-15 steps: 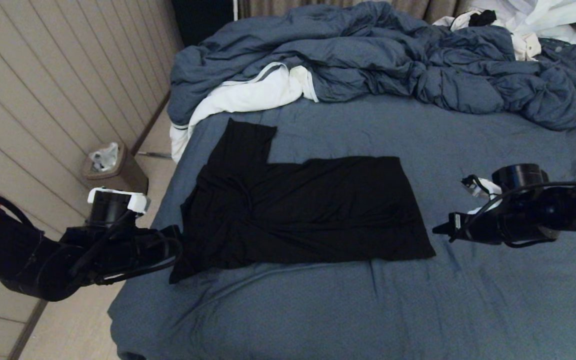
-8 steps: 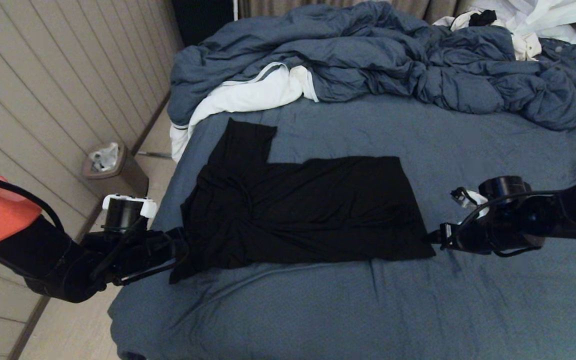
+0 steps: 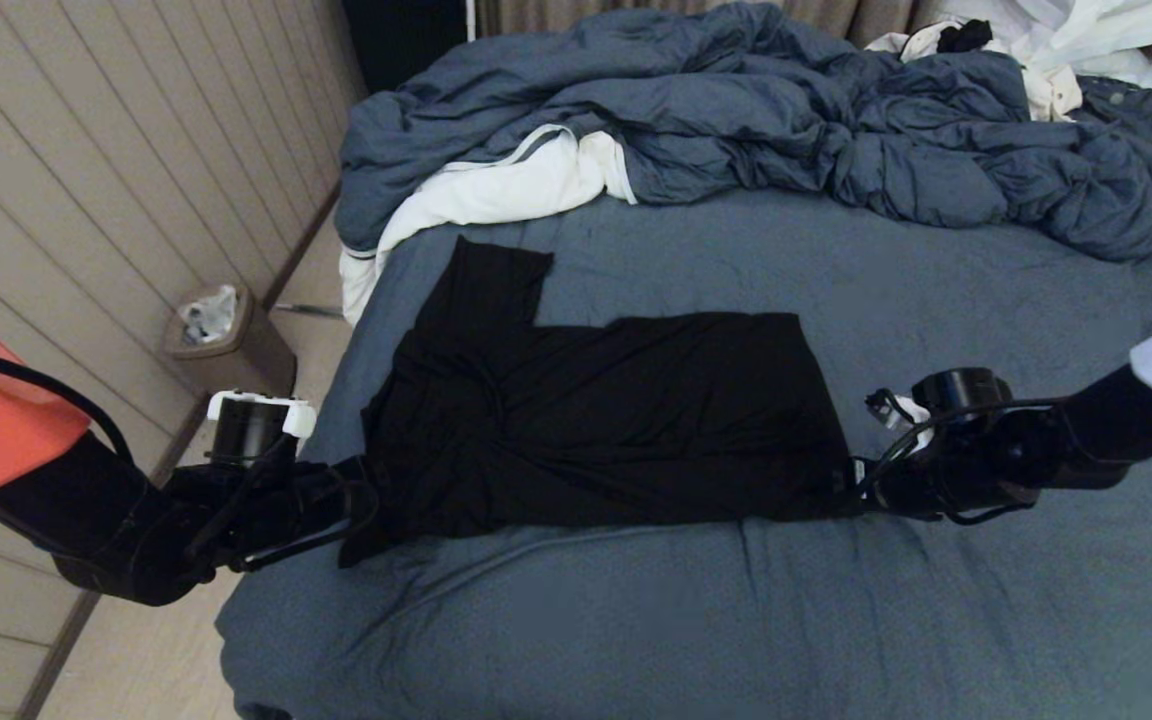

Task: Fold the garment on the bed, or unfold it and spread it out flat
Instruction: Fold the black T-shirt

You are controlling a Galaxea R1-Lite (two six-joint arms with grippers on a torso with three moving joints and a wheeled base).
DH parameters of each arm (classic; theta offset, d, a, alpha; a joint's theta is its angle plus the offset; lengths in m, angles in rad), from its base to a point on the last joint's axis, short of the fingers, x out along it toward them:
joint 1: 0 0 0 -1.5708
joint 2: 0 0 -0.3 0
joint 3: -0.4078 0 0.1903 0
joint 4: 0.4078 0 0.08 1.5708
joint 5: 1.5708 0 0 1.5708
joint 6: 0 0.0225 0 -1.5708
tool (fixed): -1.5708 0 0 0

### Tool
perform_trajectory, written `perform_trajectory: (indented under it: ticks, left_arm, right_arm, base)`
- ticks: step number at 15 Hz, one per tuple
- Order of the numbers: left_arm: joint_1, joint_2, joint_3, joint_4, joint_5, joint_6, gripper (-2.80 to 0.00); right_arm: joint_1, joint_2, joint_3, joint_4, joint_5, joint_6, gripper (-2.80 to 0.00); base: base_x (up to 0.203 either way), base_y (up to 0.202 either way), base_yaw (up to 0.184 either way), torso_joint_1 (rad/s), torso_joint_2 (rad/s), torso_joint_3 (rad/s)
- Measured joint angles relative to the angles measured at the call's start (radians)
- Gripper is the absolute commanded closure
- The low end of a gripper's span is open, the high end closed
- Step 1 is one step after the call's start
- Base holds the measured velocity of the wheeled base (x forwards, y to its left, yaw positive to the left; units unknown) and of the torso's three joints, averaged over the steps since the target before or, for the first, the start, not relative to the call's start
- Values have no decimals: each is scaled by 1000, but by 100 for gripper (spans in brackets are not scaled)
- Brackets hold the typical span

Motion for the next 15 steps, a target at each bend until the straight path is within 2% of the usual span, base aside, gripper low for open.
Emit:
perform_trajectory:
  ticks: [5, 6, 15]
  left_arm:
    - [-2, -1, 1, 0, 0, 0, -280]
    - [-2, 0, 0, 0, 0, 0, -280]
    - [-4, 17, -4, -1, -1, 0, -280]
  right_arm:
    - [15, 15, 3, -96, -5, 79, -280]
    - [15, 16, 1, -99, -6, 82, 0]
    - [23, 14, 14, -102, -4, 79, 0]
  base:
    - [0, 0, 0, 0, 0, 0]
    - [0, 0, 0, 0, 0, 0]
    - [0, 0, 0, 0, 0, 0]
